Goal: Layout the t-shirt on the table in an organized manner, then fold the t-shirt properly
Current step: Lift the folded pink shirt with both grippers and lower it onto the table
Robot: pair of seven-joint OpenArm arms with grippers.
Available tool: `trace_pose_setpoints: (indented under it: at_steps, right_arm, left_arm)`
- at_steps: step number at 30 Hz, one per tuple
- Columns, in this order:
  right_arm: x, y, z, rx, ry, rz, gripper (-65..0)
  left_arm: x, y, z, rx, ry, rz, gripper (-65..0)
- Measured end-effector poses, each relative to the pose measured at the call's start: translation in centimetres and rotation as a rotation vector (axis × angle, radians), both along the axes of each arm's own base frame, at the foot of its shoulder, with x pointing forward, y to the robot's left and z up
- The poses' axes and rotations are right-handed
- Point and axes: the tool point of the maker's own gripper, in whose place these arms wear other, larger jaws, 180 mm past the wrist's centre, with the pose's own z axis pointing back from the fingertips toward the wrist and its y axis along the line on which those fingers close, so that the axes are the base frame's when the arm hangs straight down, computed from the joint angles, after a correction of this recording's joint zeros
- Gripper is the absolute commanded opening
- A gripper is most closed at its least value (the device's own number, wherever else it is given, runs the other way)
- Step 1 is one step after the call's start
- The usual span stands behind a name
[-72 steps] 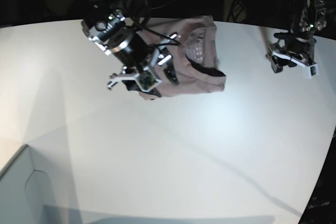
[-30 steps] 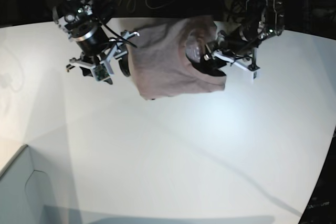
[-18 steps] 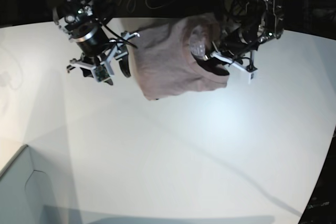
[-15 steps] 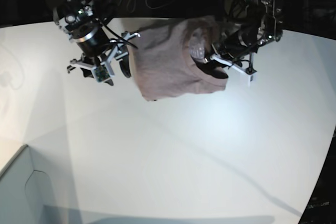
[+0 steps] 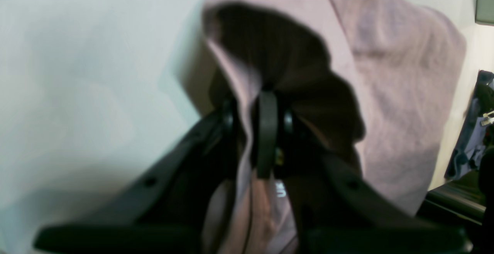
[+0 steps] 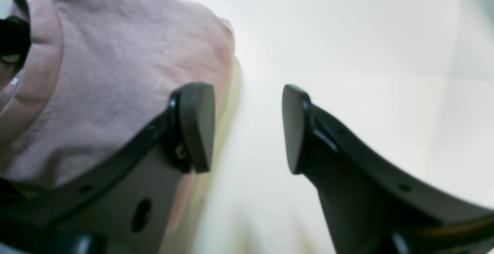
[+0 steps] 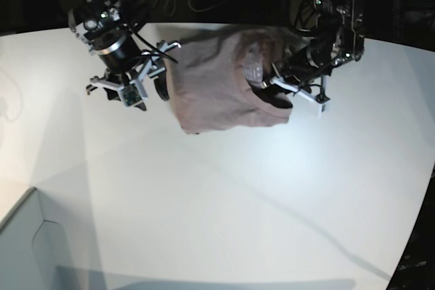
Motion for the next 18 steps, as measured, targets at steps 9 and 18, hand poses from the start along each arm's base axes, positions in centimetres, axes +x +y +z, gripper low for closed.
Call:
trace_pose_setpoints:
  at_steps: [9,18]
  right_arm:
    - [0.1,-0.5,0.0,-0.016,-0.002,0.006,-36.5]
    - [0.0,-1.6,-0.1,-0.031,0.001,-0.019,-36.5]
  left_arm:
    - [0.0,0.0,0.0,0.001,-0.001,-0.002,-65.0]
    - [0.5,-0.7,0.1,0.037,-0.013,-0.067,-65.0]
